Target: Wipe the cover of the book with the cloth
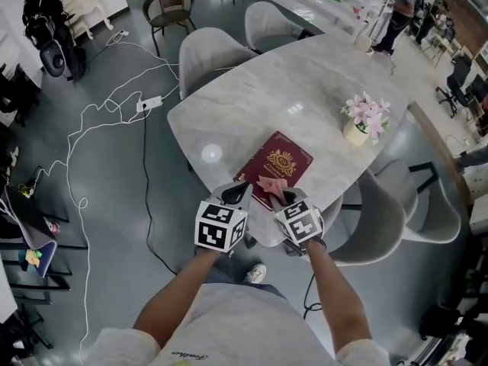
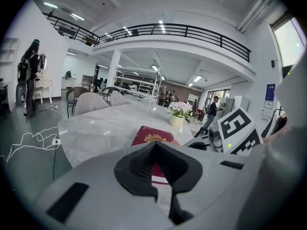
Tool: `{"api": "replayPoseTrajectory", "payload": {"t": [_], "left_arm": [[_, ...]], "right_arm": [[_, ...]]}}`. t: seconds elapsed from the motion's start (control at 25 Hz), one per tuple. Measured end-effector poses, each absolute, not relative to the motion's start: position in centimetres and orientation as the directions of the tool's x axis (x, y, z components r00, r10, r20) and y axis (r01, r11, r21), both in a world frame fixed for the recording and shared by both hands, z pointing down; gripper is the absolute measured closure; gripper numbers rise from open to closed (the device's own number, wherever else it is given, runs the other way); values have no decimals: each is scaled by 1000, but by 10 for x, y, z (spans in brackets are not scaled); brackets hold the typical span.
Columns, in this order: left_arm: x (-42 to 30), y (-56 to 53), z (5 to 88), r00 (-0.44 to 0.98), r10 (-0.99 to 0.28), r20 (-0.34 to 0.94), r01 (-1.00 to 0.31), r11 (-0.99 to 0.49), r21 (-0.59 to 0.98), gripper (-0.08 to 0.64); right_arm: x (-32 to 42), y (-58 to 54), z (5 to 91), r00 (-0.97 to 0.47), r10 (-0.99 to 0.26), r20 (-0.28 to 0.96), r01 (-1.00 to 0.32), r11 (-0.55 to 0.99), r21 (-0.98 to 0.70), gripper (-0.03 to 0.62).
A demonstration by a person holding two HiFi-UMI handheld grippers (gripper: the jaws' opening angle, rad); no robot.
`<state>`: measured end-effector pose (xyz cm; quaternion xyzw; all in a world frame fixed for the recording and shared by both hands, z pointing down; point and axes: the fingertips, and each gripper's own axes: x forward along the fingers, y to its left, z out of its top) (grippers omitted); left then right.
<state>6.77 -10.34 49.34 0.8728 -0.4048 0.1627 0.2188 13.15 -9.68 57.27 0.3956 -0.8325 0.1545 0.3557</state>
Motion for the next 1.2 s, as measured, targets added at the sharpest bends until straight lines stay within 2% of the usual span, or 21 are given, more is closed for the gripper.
{"api": "replayPoseTrajectory", "payload": {"t": [0.68, 1.2], "left_arm": [[74, -104, 488, 601, -660, 451, -794, -558, 242, 552], [74, -136, 486, 648, -616, 447, -750, -617, 238, 552]], "right_arm": [[113, -66, 566, -526, -490, 695, -725, 685, -67, 574], [130, -106, 514, -488, -594, 640, -787, 617, -28, 574]]}}
